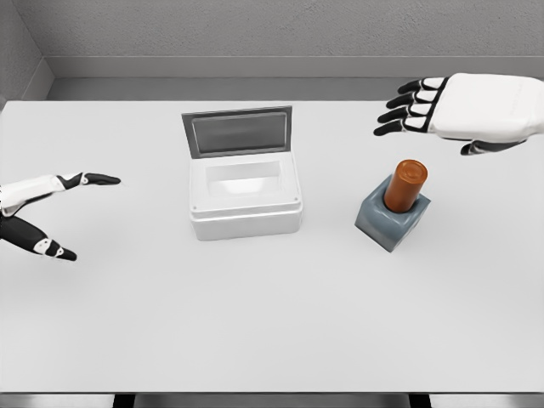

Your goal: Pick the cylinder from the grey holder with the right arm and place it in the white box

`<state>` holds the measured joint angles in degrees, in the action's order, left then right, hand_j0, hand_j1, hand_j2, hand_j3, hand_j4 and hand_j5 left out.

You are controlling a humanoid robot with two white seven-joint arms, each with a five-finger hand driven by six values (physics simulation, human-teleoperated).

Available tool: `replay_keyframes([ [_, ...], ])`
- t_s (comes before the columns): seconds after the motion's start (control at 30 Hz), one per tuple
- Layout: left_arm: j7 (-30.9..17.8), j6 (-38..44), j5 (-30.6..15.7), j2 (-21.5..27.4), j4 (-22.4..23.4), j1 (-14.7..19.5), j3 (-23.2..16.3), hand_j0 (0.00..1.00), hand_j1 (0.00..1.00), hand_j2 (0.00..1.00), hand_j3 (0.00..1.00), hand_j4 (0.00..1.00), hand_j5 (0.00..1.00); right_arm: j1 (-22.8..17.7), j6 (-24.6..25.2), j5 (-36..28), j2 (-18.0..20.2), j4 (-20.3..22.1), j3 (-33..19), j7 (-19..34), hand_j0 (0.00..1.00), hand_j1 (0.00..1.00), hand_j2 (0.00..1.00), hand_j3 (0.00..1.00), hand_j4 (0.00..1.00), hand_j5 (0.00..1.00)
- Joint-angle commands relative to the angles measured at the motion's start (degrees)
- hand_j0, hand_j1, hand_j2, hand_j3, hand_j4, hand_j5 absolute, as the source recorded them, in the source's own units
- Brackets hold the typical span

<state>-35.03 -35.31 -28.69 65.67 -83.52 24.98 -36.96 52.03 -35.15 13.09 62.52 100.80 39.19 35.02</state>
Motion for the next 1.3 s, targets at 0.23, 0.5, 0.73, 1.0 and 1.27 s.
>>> replay_keyframes([
  [0.23,0.03,0.31,12.78,-12.41,6.79,9.03,-0.22,1.0,1.0,1.0,1.0,1.0,1.0,0.0,0.15,0.62,-0.12,0.01,4.66,-0.02,1.0,1.0,1.0,1.0,1.0,1.0],
  [0.5,0.03,6.13,-5.41,-16.19,19.53,11.93,-0.48,1.0,1.0,1.0,1.0,1.0,1.0,0.26,0.15,4.66,-2.23,0.01,9.32,-0.02,1.0,1.0,1.0,1.0,1.0,1.0],
  [0.73,0.03,6.13,-5.14,-20.85,25.95,10.26,-0.57,1.0,1.0,1.0,1.0,1.0,1.0,0.44,0.15,5.81,-3.02,-0.25,10.38,-0.02,1.0,1.0,1.0,1.0,1.0,1.0],
  [1.0,0.03,5.17,-4.7,-20.15,27.45,9.47,-0.57,1.0,1.0,1.0,1.0,1.0,1.0,0.26,0.15,6.86,-3.11,-2.62,10.46,-0.02,1.0,1.0,1.0,1.0,1.0,1.0],
  [1.27,0.03,1.65,-4.09,-19.18,27.97,8.33,-0.66,1.0,1.0,1.0,1.0,1.0,1.0,0.35,0.15,8.09,-5.66,-4.82,10.64,-0.02,1.0,1.0,1.0,1.0,1.0,1.0],
])
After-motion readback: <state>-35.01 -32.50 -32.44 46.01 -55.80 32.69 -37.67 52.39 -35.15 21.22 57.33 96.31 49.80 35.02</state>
